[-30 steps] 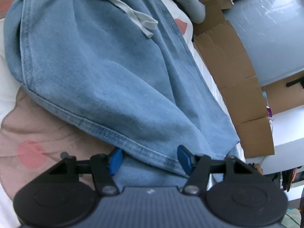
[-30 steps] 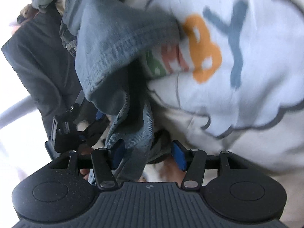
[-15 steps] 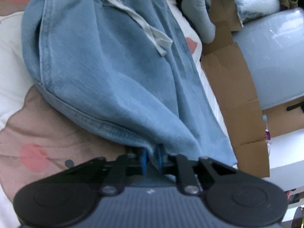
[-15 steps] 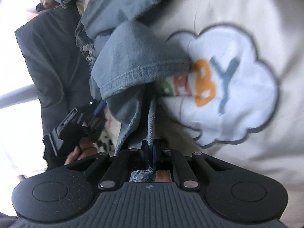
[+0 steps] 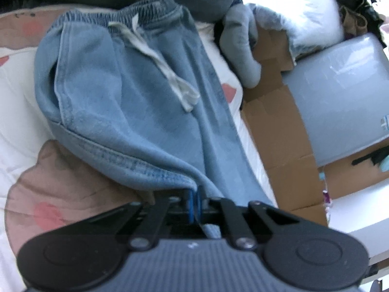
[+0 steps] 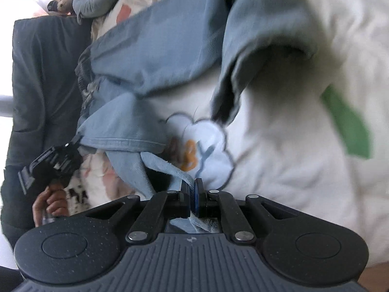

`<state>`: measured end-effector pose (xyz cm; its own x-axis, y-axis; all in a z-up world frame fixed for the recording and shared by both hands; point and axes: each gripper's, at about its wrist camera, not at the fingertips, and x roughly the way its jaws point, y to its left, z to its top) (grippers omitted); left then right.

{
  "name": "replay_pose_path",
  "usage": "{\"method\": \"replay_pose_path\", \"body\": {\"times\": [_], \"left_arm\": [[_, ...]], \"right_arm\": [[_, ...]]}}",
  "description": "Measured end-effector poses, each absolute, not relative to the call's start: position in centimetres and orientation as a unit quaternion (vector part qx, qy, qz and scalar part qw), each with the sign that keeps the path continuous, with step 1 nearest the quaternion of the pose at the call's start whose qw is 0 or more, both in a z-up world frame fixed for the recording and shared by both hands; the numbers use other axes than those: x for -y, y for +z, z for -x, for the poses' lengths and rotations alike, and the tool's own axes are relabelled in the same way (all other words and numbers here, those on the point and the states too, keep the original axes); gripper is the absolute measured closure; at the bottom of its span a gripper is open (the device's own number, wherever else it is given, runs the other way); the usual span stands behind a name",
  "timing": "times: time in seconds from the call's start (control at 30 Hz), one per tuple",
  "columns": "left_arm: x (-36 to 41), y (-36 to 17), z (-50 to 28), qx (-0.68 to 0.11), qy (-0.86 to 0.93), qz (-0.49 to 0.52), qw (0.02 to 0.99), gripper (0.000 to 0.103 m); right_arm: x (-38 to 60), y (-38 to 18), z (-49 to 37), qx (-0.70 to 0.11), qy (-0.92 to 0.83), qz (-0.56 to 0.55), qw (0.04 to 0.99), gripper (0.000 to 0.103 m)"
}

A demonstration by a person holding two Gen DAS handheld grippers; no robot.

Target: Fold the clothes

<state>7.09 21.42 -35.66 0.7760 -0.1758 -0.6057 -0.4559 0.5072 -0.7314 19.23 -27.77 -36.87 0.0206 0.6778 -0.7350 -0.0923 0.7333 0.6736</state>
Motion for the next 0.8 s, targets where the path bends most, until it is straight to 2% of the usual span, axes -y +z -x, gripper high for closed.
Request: {"method": "replay_pose_path", "body": {"times": [0.4,0.8], "left_arm": [[-24.5,-31.9,-5.3,-0.292,0.123,0.502,0.805,0.101],[-23.8,-32.1,-3.8,-0.333,0.131,0.493,0.793,0.101]], "right_arm": [[33.9,-28.2,-18.1,-0.602,0.224,-0.096,0.76,0.102],[41.0,-21.7,-17.3,-0.565,0.136,-0.05,0.812,0.102]]}}
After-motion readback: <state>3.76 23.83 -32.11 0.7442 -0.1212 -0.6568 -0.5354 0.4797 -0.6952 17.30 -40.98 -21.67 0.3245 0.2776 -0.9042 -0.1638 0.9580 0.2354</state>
